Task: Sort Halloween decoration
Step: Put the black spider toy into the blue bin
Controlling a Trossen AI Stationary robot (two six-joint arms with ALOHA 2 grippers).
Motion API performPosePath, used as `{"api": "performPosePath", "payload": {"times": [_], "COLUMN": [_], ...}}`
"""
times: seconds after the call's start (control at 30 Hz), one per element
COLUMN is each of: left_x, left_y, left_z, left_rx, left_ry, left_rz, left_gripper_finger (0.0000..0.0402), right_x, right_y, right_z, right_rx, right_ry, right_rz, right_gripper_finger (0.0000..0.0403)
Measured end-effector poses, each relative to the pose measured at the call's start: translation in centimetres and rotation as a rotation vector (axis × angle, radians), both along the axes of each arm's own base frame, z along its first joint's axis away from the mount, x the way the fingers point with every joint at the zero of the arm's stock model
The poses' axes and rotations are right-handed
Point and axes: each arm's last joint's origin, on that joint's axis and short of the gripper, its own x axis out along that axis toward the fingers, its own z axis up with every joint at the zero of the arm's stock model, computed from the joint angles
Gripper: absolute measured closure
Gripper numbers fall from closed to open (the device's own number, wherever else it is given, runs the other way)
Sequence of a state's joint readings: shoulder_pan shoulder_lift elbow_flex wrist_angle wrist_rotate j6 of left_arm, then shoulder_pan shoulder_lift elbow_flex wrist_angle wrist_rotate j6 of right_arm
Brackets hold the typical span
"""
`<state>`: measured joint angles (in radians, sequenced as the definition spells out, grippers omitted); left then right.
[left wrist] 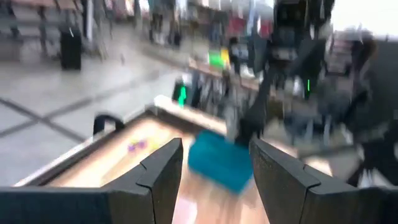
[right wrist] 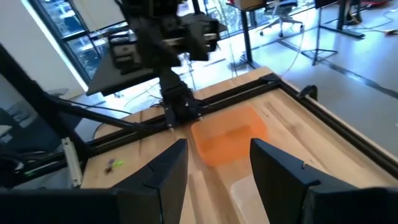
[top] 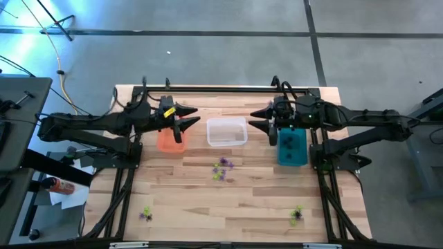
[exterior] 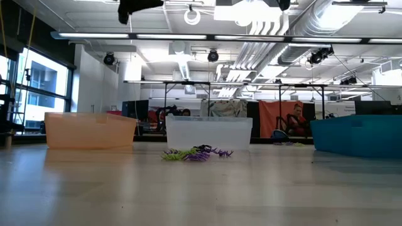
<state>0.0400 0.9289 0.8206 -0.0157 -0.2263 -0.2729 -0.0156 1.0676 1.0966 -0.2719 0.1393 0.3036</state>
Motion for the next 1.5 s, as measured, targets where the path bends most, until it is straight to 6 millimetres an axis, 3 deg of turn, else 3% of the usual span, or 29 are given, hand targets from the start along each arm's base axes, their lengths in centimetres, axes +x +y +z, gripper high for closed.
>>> {"api": "performPosePath", "payload": {"times": [0.1,0.23,0.57,0.73,0.87,1.03,1.2,1.5], "left_x": [0.0,-0.5,-3.6,-5.6,-6.8,-7.2,-6.4,-7.1], "left_y": [-1.0,-4.3,-16.2,-21.6,-24.9,-26.9,-28.2,-26.7], "left_z": [0.9,0.7,-4.3,-7.8,-10.7,-13.9,-15.6,-18.8], "left_rx": [-0.010,-0.048,0.074,0.148,0.245,0.321,0.335,0.348], "left_ry": [0.235,0.510,0.966,1.105,1.195,1.296,1.266,1.373], "left_rz": [-0.115,-0.321,-0.802,-0.905,-0.959,-0.981,-1.055,-0.953], "left_gripper_finger": [0.0225,0.0225,0.0225,0.0225,0.0225,0.0225,0.0225,0.0225], "right_x": [0.0,-0.1,-0.3,-0.5,-0.5,-0.5,-0.5,-0.6], "right_y": [-0.3,-0.6,-1.8,-1.9,-1.9,-1.9,-1.9,-1.9], "right_z": [-0.1,-0.3,-0.7,-1.0,-1.2,-1.2,-1.2,-1.3], "right_rx": [-0.008,-0.010,-0.014,-0.004,0.011,0.014,0.015,0.040], "right_ry": [0.007,0.034,0.083,0.113,0.123,0.129,0.130,0.132], "right_rz": [-0.019,-0.033,-0.081,-0.089,-0.093,-0.094,-0.094,-0.102], "right_gripper_finger": [0.0233,0.0233,0.0233,0.0233,0.0233,0.0233,0.0233,0.0233]}}
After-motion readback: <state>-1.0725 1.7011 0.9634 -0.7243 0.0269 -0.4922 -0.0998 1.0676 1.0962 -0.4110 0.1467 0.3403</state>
